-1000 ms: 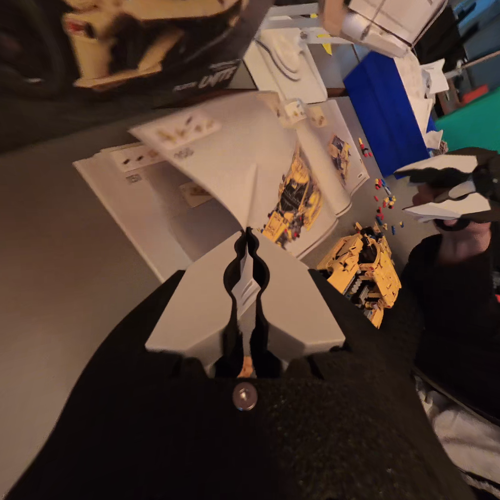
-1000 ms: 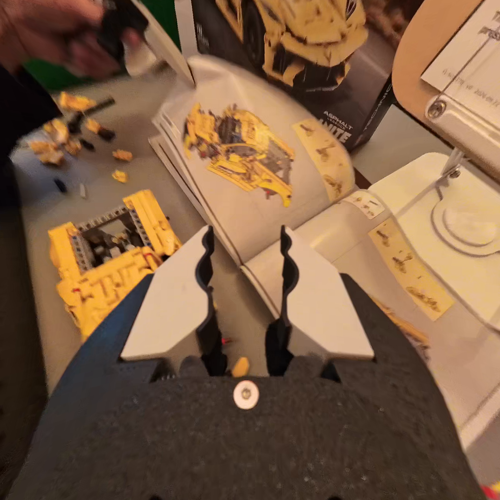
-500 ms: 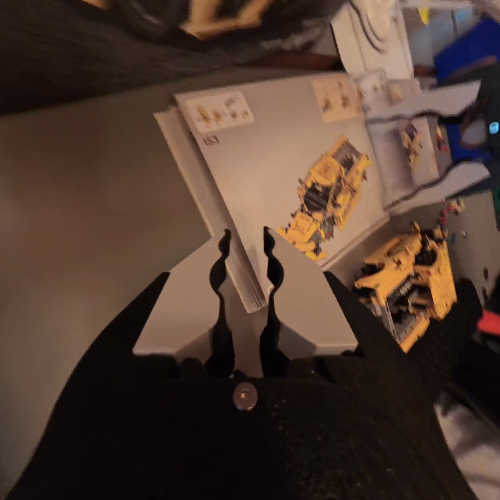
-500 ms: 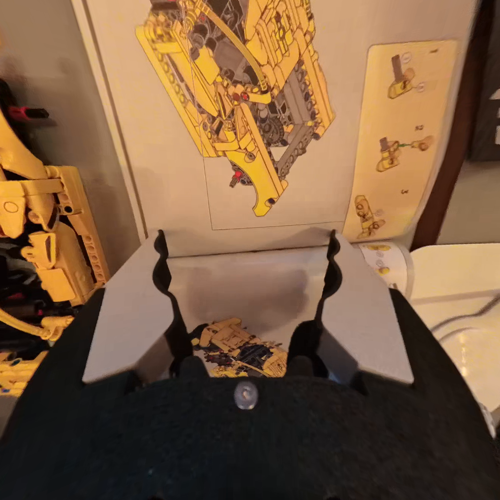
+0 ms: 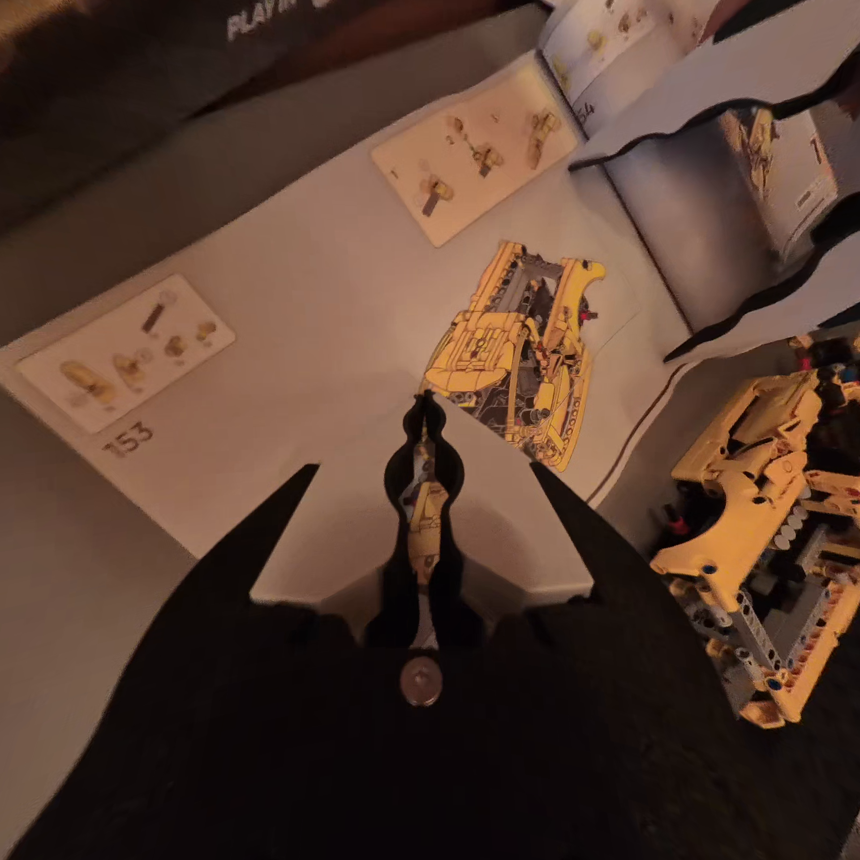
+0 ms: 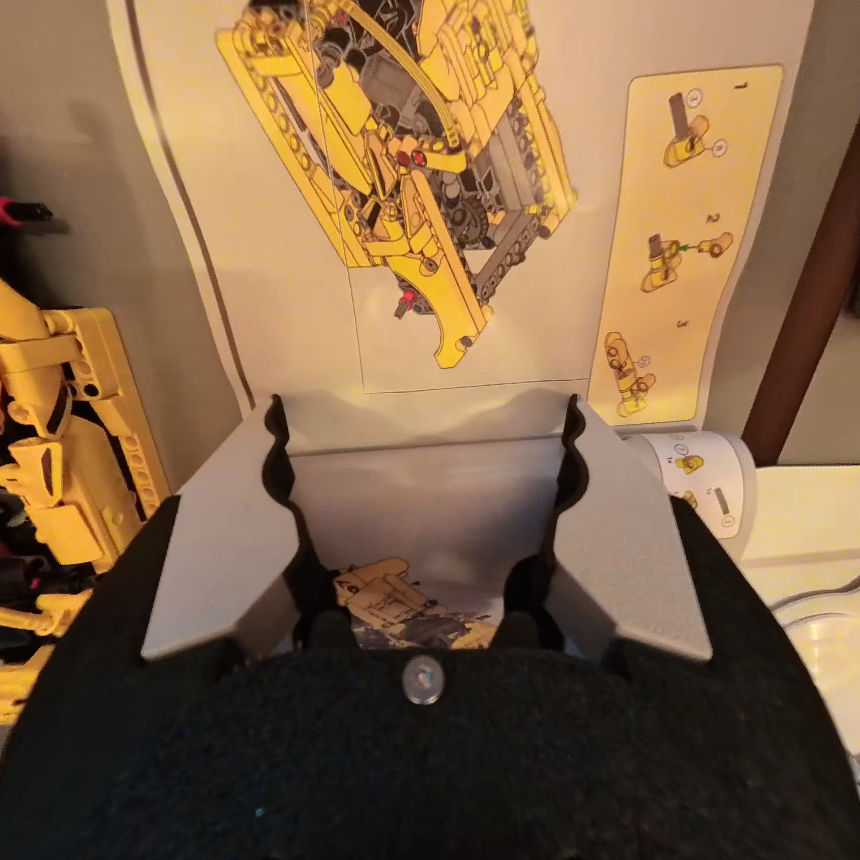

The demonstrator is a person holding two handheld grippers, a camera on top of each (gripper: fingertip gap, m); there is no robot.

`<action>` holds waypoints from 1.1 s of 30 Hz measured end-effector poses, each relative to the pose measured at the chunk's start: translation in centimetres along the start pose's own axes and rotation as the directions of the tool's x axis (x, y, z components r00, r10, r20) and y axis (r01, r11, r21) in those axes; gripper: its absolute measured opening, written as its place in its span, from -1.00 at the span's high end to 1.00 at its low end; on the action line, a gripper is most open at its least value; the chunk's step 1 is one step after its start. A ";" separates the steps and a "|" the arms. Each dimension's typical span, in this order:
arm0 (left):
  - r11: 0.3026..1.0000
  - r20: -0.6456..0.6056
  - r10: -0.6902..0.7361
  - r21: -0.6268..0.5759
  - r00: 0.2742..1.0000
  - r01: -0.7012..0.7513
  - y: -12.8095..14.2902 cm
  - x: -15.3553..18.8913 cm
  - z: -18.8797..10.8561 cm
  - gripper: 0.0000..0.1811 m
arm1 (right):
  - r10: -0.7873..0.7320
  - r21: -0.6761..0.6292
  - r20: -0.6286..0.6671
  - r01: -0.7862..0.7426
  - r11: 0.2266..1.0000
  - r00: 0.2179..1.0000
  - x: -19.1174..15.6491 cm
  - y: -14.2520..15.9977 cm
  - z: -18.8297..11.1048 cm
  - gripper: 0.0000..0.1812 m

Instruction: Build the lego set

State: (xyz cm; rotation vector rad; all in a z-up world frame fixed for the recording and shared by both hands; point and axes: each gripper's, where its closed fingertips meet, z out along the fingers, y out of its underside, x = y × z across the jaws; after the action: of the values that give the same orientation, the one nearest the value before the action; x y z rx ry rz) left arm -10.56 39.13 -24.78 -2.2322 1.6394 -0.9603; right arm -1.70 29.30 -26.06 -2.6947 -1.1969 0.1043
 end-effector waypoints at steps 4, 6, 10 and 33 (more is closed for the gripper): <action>0.998 0.121 -0.056 0.002 0.991 0.056 1.2 -3.6 -2.4 1.00 | 0.005 0.056 0.000 -0.005 0.998 1.000 0.0 -0.1 0.0 -0.29; 0.994 0.133 -0.109 0.027 0.985 0.106 1.8 -5.1 -3.6 1.00 | 0.008 0.076 -0.001 -0.008 0.997 1.000 0.0 -0.1 0.0 -0.29; 0.984 0.088 -0.170 0.067 0.981 0.165 2.3 -6.0 -4.4 1.00 | 0.007 0.087 -0.002 -0.007 0.996 1.000 0.0 -0.1 0.0 -0.29; 0.984 0.352 -0.132 0.160 0.927 0.080 0.4 -8.6 -7.2 0.93 | 0.469 0.885 0.287 -0.418 0.204 0.835 -7.6 2.7 -17.6 0.01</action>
State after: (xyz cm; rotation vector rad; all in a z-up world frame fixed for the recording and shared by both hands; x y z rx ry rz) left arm -16.72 48.33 -22.67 -2.2532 1.2604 -0.6164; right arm -2.33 19.33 -9.43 -1.7920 -0.0727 0.6090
